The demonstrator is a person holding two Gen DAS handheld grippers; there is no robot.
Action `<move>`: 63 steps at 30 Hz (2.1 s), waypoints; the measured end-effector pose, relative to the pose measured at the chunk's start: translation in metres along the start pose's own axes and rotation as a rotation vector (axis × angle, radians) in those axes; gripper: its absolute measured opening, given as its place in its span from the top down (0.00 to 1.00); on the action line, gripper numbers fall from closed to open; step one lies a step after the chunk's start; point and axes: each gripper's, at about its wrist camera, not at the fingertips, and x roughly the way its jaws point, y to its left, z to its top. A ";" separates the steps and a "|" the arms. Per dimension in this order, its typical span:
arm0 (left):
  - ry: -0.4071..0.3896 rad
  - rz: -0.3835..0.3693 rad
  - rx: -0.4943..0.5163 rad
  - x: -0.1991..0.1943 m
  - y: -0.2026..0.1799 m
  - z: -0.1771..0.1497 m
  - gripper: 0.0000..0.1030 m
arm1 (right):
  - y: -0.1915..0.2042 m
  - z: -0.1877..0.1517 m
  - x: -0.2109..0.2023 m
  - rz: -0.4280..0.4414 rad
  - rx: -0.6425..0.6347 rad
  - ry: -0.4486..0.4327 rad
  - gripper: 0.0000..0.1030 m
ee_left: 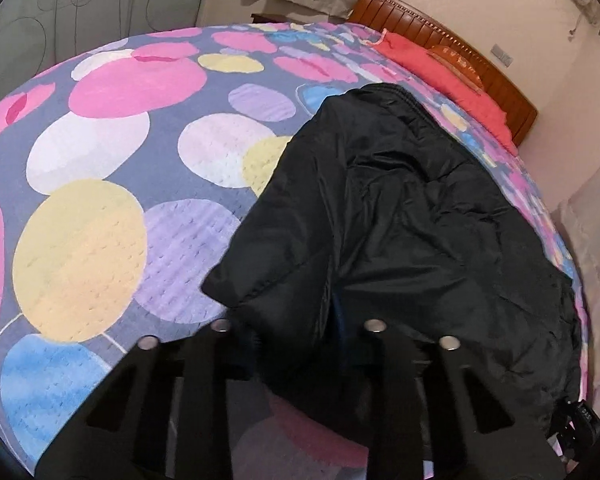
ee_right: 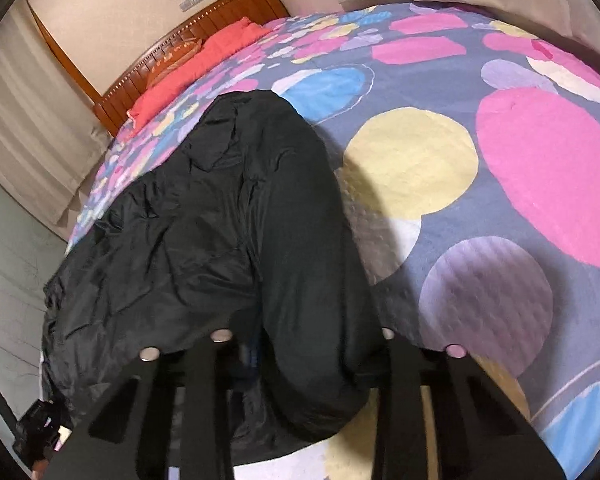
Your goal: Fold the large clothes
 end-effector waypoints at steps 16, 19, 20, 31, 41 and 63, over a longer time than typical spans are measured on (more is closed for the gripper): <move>0.018 -0.033 0.042 -0.075 0.043 -0.044 0.83 | -0.025 -0.052 -0.061 0.063 -0.014 0.036 0.76; 0.046 -0.047 0.035 -0.091 0.059 -0.059 0.83 | -0.033 -0.066 -0.075 0.065 -0.027 0.049 0.76; 0.050 -0.049 0.037 -0.095 0.062 -0.064 0.83 | -0.036 -0.070 -0.079 0.066 -0.030 0.053 0.76; 0.084 -0.061 0.053 -0.125 0.088 -0.097 0.83 | -0.057 -0.100 -0.105 0.060 -0.038 0.075 0.76; 0.103 0.027 0.074 -0.123 0.092 -0.100 0.42 | -0.055 -0.099 -0.112 -0.004 -0.079 0.072 0.56; 0.080 0.112 0.130 -0.152 0.105 -0.097 0.28 | 0.092 -0.120 -0.130 -0.143 -0.551 -0.071 0.47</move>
